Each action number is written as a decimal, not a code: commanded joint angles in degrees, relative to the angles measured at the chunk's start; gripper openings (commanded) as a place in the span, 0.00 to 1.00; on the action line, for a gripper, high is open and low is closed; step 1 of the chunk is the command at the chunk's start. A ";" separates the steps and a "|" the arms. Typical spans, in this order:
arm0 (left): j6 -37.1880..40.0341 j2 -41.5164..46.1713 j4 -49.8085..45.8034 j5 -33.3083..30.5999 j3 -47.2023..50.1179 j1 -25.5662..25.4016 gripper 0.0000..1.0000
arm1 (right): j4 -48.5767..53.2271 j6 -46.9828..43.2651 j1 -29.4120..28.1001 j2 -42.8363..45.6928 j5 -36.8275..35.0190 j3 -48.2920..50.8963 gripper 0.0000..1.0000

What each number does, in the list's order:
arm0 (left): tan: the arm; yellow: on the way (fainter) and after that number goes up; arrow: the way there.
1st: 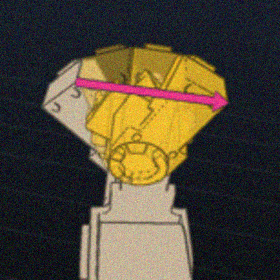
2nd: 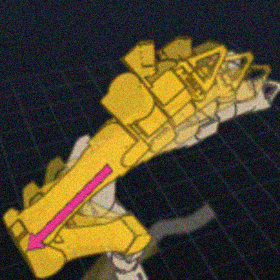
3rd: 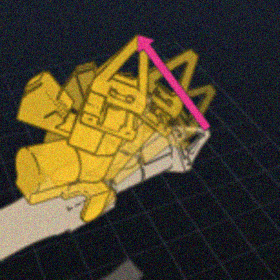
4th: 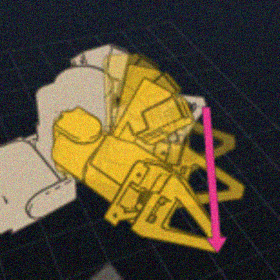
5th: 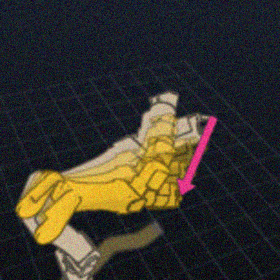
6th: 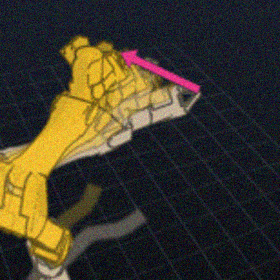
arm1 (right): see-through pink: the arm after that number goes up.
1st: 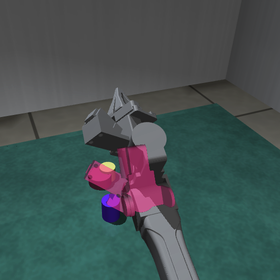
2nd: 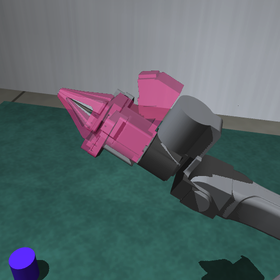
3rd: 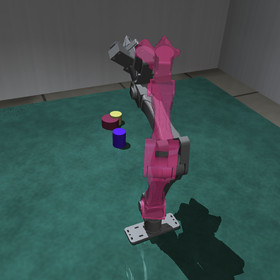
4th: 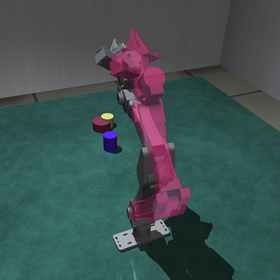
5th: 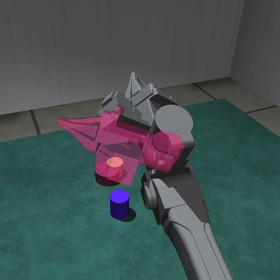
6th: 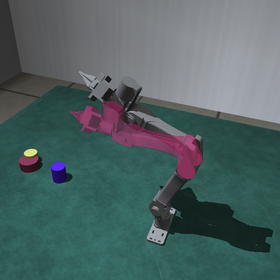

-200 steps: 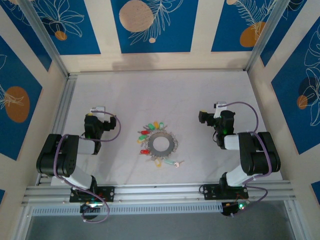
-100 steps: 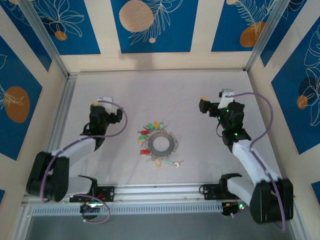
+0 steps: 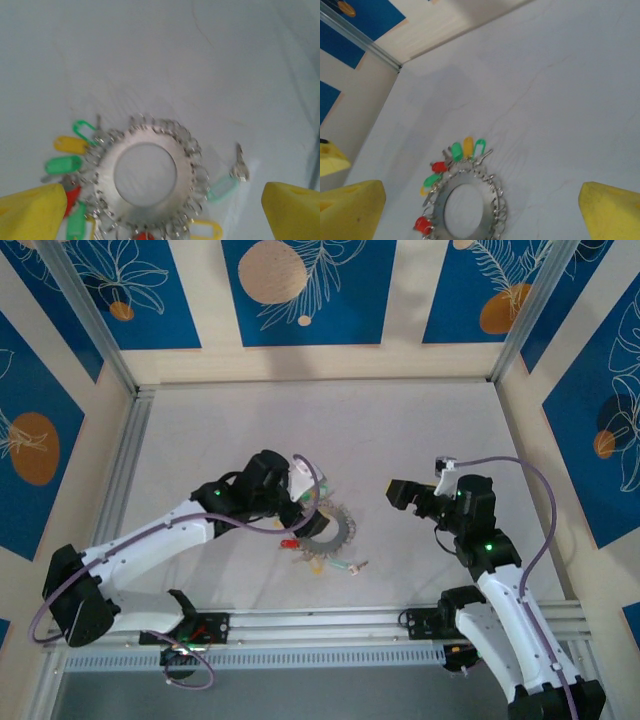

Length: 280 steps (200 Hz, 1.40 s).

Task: Put the keys on the keyring

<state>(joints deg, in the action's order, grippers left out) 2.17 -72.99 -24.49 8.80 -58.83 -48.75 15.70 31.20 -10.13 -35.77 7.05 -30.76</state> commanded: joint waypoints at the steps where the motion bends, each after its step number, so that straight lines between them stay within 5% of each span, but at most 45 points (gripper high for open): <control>1: 4.31 -3.57 -6.81 3.61 -2.43 -2.16 1.00 | 3.98 4.20 0.07 1.04 3.33 2.42 0.99; 100: 6.71 -26.04 -0.25 -3.68 -9.62 -9.52 0.67 | 0.69 5.54 4.19 6.04 2.42 8.83 1.00; 183: 8.71 -32.74 -2.10 -5.41 -13.81 -9.99 0.49 | 0.56 4.42 9.84 7.21 5.81 9.63 0.92; 280: 9.21 -32.69 -3.27 -2.17 -11.07 -10.75 0.49 | -0.50 4.68 11.10 7.75 7.17 10.30 0.88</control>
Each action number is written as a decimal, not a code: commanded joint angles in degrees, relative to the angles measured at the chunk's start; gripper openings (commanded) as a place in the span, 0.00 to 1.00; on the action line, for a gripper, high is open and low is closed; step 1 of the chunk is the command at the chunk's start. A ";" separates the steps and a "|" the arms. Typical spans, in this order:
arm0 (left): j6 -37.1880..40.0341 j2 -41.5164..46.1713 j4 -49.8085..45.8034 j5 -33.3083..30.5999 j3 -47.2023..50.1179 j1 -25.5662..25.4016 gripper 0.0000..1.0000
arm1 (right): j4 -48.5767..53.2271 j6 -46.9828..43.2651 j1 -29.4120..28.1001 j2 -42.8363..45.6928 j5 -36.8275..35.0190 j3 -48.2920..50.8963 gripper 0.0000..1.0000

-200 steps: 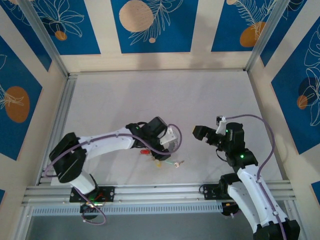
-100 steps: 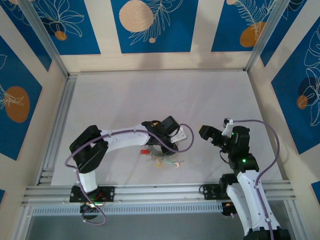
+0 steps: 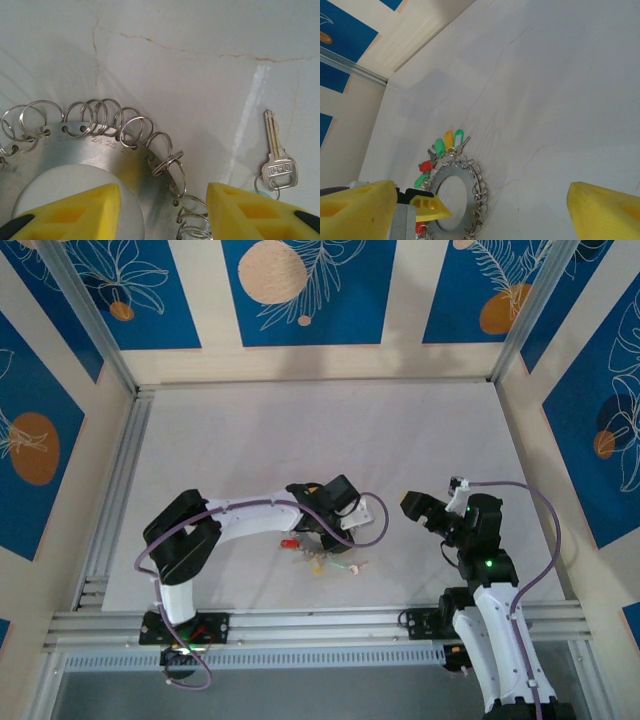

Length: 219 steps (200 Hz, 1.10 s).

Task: Put the keys on the keyring

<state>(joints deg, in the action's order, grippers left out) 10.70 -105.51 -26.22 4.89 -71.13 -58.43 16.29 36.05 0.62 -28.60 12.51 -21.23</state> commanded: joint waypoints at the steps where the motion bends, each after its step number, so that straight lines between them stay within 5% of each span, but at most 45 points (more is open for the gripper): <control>1: 0.70 -0.15 -1.55 1.81 1.25 -1.07 0.49 | -1.09 -0.18 0.35 0.57 1.67 0.76 0.88; 16: 0.56 -0.22 -1.70 3.03 1.30 -1.11 0.50 | -1.18 -0.17 0.48 0.56 1.82 0.76 0.88; 46: 0.37 -0.15 -1.40 3.13 1.66 -1.33 0.68 | -1.28 -0.15 0.78 0.66 2.16 0.97 0.87; 67: 0.68 -0.43 -0.85 2.63 1.63 -1.37 0.69 | -1.79 0.09 1.03 0.73 2.34 1.52 0.87; 124: 1.73 -2.88 -1.08 1.00 0.09 -1.20 0.43 | -1.19 -0.32 1.98 1.35 2.96 1.45 0.87; 219: 1.39 -4.83 0.91 0.34 -0.27 -0.47 0.27 | -0.74 -0.45 2.62 1.82 3.40 1.28 0.87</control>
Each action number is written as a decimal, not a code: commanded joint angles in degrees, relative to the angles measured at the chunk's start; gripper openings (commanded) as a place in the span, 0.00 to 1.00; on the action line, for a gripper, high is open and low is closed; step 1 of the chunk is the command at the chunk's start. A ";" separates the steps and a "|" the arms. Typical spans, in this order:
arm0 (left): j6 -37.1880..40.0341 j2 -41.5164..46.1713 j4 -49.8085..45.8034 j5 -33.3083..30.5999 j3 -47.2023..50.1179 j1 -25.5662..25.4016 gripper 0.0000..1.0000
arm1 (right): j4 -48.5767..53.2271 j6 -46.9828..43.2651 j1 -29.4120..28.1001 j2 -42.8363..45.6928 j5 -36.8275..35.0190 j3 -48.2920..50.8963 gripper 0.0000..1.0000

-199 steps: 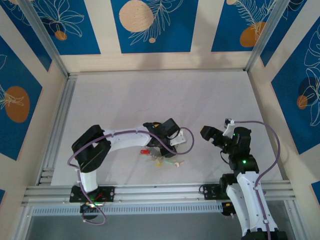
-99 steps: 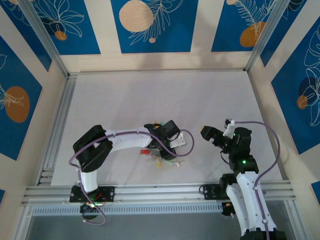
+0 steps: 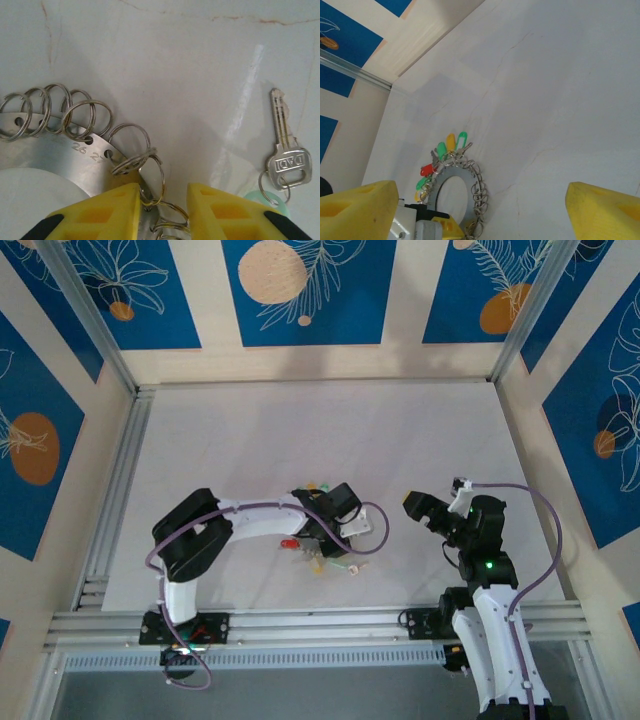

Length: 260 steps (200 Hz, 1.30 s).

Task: Put the keys on the keyring

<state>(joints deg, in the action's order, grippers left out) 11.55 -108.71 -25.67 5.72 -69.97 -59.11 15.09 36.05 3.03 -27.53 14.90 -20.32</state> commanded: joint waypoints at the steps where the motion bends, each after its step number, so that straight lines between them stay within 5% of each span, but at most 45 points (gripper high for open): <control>1: 0.51 -1.66 0.36 -0.51 -1.46 0.26 0.26 | 0.46 -0.41 0.22 0.78 1.02 0.41 0.87; 75: -0.14 -0.32 0.28 -0.27 -0.96 0.40 0.00 | -0.24 -0.35 0.23 0.81 0.93 0.98 0.86; 154: -2.74 6.38 -2.73 0.37 -0.26 1.72 0.00 | 0.32 -0.69 0.11 1.47 1.35 1.24 0.86; 260: -2.94 2.95 -3.02 0.25 -0.64 2.75 0.00 | 1.54 -1.27 0.32 2.57 1.10 1.24 0.86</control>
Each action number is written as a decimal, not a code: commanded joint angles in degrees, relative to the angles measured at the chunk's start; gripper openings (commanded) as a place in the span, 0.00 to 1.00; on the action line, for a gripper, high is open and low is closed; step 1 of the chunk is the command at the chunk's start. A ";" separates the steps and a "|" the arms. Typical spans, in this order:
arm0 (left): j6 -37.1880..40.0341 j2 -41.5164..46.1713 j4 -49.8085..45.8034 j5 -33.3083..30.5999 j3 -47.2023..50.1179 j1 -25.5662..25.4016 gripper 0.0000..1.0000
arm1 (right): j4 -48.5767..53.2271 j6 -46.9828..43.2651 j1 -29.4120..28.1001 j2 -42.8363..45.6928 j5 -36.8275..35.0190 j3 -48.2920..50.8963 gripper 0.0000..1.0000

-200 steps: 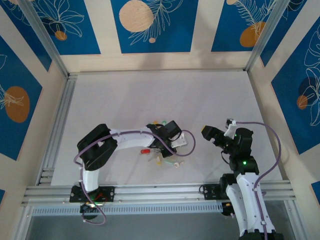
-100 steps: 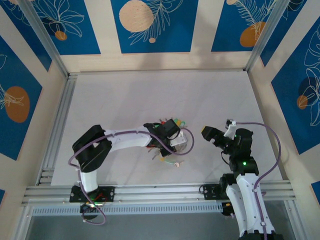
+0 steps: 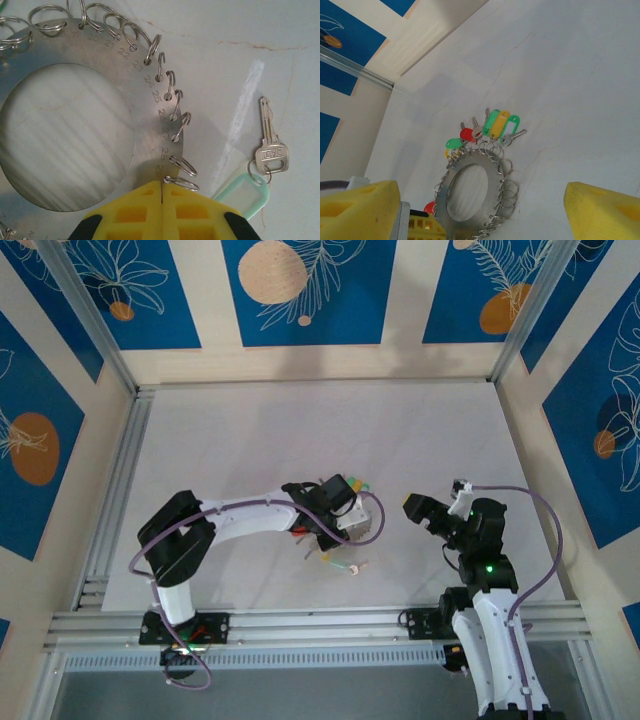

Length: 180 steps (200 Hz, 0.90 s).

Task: Put the keys on the keyring

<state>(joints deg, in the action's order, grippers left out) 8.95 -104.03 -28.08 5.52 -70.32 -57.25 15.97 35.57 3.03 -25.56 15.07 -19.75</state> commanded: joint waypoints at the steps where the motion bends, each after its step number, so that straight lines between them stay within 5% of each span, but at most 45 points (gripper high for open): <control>1: -0.34 -1.76 -0.60 0.45 -0.32 0.90 0.00 | 0.66 -0.82 0.32 0.60 0.93 0.72 0.86; 34: -0.90 -2.49 0.45 0.71 0.05 1.77 0.00 | 0.38 -0.84 0.40 0.60 0.93 0.93 0.86; 89: -2.90 0.84 -1.05 2.47 0.28 2.74 0.20 | 0.82 -0.42 0.39 0.60 1.62 1.63 0.86; 180: -5.26 6.04 -3.05 7.58 3.83 4.43 0.31 | 1.89 -0.92 0.20 -0.01 2.77 3.05 0.86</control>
<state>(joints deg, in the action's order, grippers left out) 4.38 -98.45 -29.47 10.44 -68.49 -52.88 17.04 35.40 3.11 -25.61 16.16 -17.85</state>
